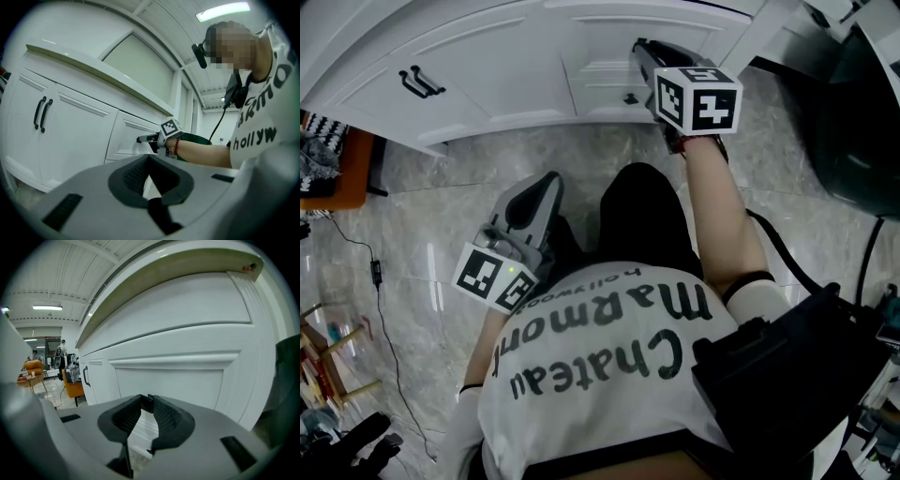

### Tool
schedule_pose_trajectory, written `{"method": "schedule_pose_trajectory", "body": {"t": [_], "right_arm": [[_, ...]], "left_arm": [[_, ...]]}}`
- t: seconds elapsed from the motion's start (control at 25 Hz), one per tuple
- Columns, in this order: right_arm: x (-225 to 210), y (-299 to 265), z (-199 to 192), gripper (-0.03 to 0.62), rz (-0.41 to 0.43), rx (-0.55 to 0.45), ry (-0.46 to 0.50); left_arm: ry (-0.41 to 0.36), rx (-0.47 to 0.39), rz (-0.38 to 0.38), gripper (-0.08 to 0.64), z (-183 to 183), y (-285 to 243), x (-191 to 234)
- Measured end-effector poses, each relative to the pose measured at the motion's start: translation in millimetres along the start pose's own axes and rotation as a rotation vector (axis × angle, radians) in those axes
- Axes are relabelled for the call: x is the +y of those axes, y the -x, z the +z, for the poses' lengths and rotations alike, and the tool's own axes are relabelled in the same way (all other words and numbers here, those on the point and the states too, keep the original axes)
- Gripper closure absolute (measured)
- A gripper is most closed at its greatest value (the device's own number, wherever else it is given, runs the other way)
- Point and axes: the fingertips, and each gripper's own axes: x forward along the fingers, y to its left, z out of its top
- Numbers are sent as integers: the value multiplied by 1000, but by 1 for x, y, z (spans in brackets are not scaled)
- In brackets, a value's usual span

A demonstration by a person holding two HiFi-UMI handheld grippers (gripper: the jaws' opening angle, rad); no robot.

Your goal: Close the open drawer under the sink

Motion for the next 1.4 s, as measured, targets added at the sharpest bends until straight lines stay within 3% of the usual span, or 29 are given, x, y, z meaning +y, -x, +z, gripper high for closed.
{"method": "schedule_pose_trajectory", "body": {"t": [0.24,0.6,1.08,1.4], "right_arm": [[-3,-2,3,500,-33,-13,-6],[0,-18,3,458,3,-3,-31],[-2,-20,7,456,-58,-47,-26],[0,-17,1,463,-59,-109,20]], "left_arm": [[9,-4,-3,552,2,0,-2],[9,0,4,552,1,-2,5],[-6,-7,35,552,4,12,9],[78,30,36,552,-38,21,14]]}}
